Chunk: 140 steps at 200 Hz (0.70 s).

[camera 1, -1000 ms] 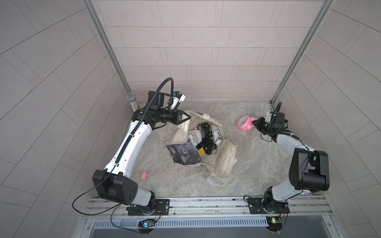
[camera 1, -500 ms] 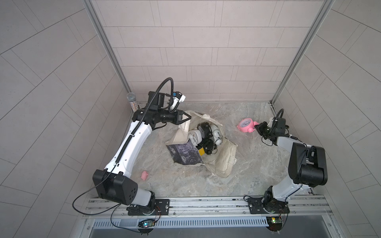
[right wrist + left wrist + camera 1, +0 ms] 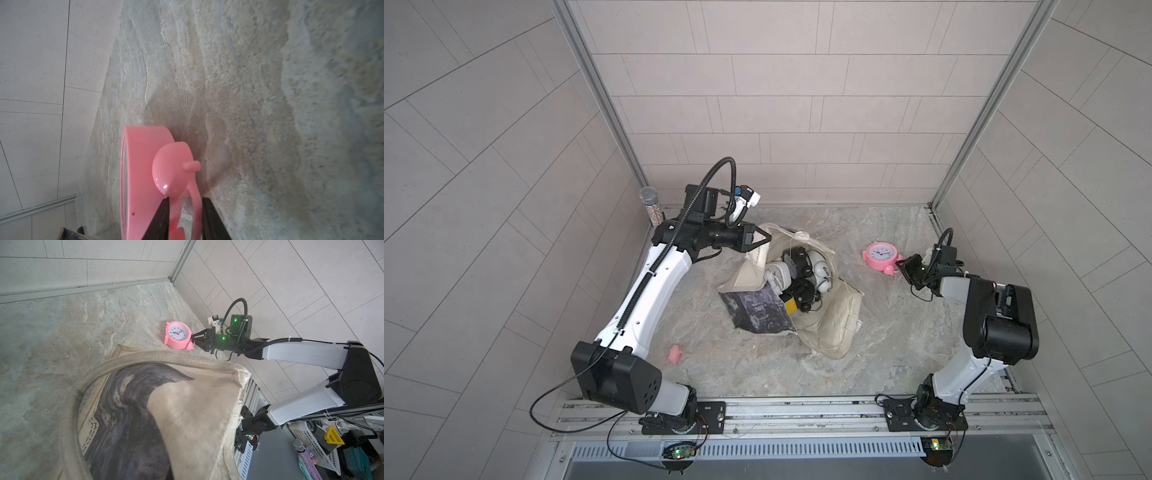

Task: Take the alarm clock out of the canvas bag
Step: Place the alarm at the center of the board.

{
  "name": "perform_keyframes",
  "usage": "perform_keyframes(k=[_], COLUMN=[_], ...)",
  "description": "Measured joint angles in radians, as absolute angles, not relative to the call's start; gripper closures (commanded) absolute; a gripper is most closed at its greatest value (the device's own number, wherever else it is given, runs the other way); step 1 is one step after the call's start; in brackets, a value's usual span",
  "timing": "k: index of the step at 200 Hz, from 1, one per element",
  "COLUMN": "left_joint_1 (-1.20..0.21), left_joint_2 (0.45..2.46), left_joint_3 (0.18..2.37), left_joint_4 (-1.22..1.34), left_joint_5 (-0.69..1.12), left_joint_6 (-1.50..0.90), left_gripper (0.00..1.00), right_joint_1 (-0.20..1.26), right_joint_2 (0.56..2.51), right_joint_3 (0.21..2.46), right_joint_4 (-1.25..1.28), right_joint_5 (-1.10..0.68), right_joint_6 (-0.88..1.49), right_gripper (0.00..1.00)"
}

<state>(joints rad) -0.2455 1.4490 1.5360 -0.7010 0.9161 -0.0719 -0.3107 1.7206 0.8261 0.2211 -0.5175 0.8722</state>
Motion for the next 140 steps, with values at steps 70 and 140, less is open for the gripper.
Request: perform_keyframes(k=[70,140], left_joint_1=[-0.271,-0.276], left_joint_2=[1.45,1.465], left_joint_3=[1.536,1.539], left_joint_4=[-0.701,-0.689], left_joint_5=[0.904,0.896], left_joint_6=[-0.083,-0.111], left_gripper=[1.0,1.0], right_joint_1=[-0.315,-0.278], right_joint_2=[1.697,1.413], right_joint_3=[0.826,0.865], right_joint_4=[0.194,0.183], right_joint_5=[-0.516,-0.611], right_joint_6=[0.849,0.857], right_gripper=[0.46,0.5])
